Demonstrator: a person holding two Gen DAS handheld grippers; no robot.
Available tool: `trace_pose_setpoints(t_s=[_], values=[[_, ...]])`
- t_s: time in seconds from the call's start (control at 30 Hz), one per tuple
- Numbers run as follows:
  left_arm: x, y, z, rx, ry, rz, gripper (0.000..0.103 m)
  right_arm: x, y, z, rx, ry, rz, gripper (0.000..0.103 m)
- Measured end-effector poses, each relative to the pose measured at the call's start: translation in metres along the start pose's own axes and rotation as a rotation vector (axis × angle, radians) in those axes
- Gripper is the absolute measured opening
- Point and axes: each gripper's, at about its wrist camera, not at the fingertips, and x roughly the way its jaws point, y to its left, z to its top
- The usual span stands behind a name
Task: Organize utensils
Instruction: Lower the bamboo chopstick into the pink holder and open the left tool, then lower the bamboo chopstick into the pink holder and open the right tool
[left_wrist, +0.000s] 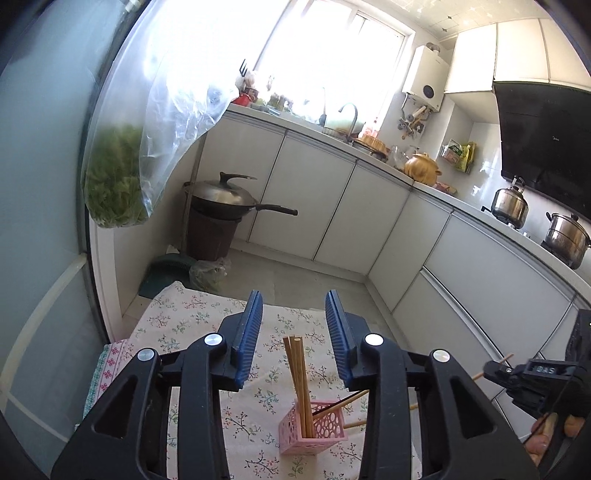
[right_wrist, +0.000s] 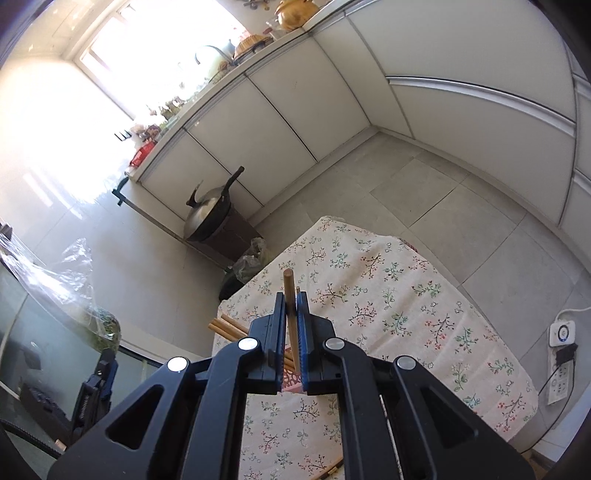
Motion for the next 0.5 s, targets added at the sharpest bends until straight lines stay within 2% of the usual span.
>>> trace_pose_setpoints(t_s=[0.1,0.2,0.27,0.33,0.4,0.5], values=[[0.004,-0.001,-0.002,-0.001,0.014,-0.009,0.035,0.022,0.007,0.001,-0.043,-0.009,-0.034,0.006],[0.006,-0.006,-0.004,0.010,0.032,-0.022,0.035,0.051,0.006,-0.001,-0.028,0.051,-0.015,0.008],[0.002,-0.012,-0.006,0.032,0.035,-0.036,0.036,0.052,0.000,-0.004,0.022,0.066,0.016,0.009],[-0.005,-0.022,-0.009,0.066,0.022,-0.042,0.038,0.039,0.001,-0.008,0.008,0.038,0.022,0.010],[-0.011,-0.031,-0.011,0.093,0.011,-0.045,0.043,0.021,0.003,-0.011,-0.029,0.007,0.005,0.010],[-0.019,-0.044,-0.017,0.121,0.001,-0.053,0.063,0.000,0.004,-0.014,-0.043,-0.017,0.004,0.011]])
